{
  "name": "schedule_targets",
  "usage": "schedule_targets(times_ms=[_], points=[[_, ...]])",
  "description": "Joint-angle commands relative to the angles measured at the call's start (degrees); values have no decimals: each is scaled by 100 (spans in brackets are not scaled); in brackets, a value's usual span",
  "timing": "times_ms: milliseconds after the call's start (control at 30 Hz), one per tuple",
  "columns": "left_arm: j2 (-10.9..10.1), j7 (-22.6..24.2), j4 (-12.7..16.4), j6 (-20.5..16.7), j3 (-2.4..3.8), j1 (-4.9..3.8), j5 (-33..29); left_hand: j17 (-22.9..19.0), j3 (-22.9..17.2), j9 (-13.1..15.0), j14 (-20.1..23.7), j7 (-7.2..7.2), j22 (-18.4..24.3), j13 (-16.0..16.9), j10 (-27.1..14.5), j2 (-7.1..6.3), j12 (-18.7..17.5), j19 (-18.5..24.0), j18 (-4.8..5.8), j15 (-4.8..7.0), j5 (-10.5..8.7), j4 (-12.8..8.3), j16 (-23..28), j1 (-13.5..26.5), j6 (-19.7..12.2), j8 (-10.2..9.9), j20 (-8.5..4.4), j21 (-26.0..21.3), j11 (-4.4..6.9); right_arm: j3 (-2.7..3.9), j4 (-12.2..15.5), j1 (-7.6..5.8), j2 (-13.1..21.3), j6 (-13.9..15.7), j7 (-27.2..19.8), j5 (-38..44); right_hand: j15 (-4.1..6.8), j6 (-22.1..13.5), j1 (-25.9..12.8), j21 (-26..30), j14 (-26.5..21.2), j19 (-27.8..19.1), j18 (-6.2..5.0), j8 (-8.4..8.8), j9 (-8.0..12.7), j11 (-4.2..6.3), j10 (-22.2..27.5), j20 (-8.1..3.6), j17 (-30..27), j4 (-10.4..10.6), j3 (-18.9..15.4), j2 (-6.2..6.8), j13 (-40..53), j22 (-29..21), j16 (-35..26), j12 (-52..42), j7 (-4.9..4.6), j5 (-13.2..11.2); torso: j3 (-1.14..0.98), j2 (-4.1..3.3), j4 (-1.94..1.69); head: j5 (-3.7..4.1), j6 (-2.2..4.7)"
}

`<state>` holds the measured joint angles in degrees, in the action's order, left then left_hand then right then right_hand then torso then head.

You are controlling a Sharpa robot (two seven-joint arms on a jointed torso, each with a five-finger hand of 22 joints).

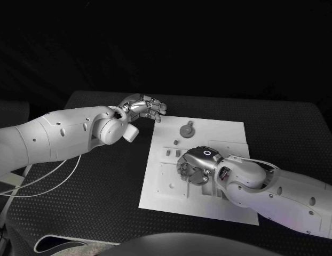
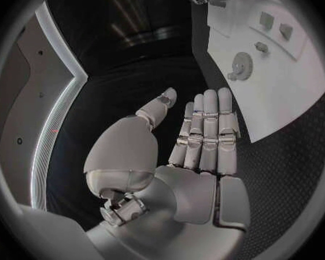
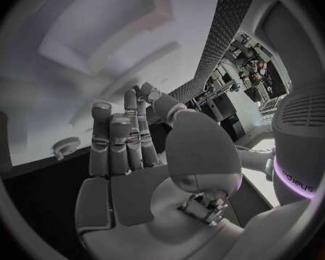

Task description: Assemble the parts on the task board

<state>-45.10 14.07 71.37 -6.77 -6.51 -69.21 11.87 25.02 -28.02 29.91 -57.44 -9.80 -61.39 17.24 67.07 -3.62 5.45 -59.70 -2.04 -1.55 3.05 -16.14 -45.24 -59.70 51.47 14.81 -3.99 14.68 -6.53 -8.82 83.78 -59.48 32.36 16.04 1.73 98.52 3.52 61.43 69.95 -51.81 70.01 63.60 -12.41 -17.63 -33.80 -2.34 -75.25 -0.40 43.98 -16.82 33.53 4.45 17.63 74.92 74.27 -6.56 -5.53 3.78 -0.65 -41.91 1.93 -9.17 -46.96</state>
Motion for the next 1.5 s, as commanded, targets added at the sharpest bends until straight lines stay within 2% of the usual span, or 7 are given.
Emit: schedule_targets(times_ms=[33,367,633,833,1167,1367,1500], points=[[6,42,19,58,5,-9,-5,7,37,-6,-32,4,8,-8,32,9,-12,-30,-104,-12,15,4,23,51,-22,26,4,-24,8,-12,-9,16,-26,-193,32,87,48,35,-5,-4,-7,7,-259,-17,-13,-3,-29,-53,-5,-7,28,-54,-2,44,-33,-14,-1,14,1,0,-4,8,-3],[-1,39,20,57,5,-15,-5,13,38,-8,-32,4,9,-9,32,6,-12,-31,-103,-12,15,4,27,52,-22,27,4,-26,8,-15,-51,14,-3,-169,10,-101,5,-47,-129,22,-67,-36,-259,43,-6,-45,61,-28,-4,4,0,-13,-34,47,-60,54,-46,14,-2,4,7,-9,-11],[-6,35,20,47,5,-16,-5,16,40,-9,-33,3,9,-10,31,3,-13,-31,-103,-12,14,3,30,53,-24,27,4,-28,7,-15,-72,13,29,1,-93,-286,-287,-826,-443,97,-356,-226,-259,485,181,-343,713,97,27,47,-123,474,-229,65,-81,299,-384,13,-7,5,7,-8,-2],[-11,43,10,32,5,-16,-6,19,41,-11,-33,2,10,-10,31,2,-13,-32,-102,-12,14,5,33,56,-26,27,4,-29,7,-15,-48,12,73,137,-87,-299,-415,-1178,-779,118,-527,-325,-259,662,309,-474,1070,163,56,198,-115,835,-352,80,-28,289,-492,17,-10,4,9,4,10],[-30,44,3,21,4,-16,-6,24,39,-13,-35,2,10,-11,32,8,-13,-35,-103,-12,15,7,36,55,-27,28,3,-30,7,-10,237,-31,383,743,-200,-580,-411,-1162,-824,43,-522,-288,-259,602,321,-468,1061,141,73,283,-31,873,-361,104,82,212,-545,11,-14,4,16,29,40],[-36,70,2,17,4,-16,-6,27,38,-13,-36,3,10,-11,33,9,-12,-35,-103,-11,15,7,38,53,-27,29,2,-31,8,71,513,-248,683,955,-388,-939,-311,-1075,-717,-30,-421,-215,-259,514,310,-365,831,87,57,182,3,747,-299,108,144,75,-494,8,-12,6,21,60,91],[-44,82,11,14,4,-16,-6,30,36,-13,-38,3,10,-11,35,10,-11,-37,-103,-11,15,6,39,50,-24,31,2,-32,9,144,637,-476,913,770,-370,-1083,-271,-1030,-653,-52,-385,-200,-259,471,308,-324,741,68,37,76,4,654,-276,103,149,27,-472,9,-8,4,20,112,155]])
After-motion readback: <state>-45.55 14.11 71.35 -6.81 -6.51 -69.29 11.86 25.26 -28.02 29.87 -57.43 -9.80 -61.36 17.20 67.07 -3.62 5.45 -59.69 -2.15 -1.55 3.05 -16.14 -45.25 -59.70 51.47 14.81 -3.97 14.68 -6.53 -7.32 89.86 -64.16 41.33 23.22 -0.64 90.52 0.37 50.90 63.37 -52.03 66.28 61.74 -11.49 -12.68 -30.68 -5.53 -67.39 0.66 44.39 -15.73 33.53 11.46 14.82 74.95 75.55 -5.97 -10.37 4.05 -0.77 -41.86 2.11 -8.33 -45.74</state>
